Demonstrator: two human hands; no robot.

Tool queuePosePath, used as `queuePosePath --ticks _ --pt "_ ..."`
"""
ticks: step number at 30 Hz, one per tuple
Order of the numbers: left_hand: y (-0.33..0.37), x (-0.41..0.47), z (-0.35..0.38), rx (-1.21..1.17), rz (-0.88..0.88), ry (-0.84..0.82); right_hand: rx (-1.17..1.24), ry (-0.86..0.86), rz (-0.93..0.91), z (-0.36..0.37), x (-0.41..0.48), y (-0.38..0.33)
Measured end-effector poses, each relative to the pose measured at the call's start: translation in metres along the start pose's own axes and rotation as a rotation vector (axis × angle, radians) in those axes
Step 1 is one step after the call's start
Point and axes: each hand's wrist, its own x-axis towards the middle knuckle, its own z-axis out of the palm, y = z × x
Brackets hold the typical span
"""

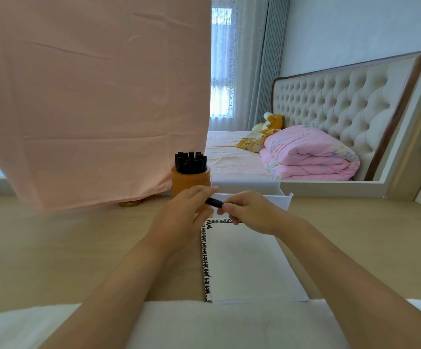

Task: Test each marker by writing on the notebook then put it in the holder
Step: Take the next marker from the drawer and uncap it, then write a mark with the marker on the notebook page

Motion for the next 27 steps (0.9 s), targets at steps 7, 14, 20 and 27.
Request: queuePosePath --ticks 7,14,20,27 --pt "-0.007 0.001 0.0 0.073 0.065 -0.137 -0.253 -0.086 -0.072 0.002 0.0 -0.004" --pt "-0.01 0.006 -0.008 -0.083 -0.07 -0.237 -0.455 0.122 -0.367 0.011 0.007 0.009" --pt "-0.012 0.006 -0.011 -0.118 -0.081 -0.229 -0.519 0.16 -0.356 0.015 0.005 0.006" --pt "-0.012 0.006 -0.015 -0.081 -0.019 -0.222 -0.358 0.042 -0.262 0.007 0.005 0.001"
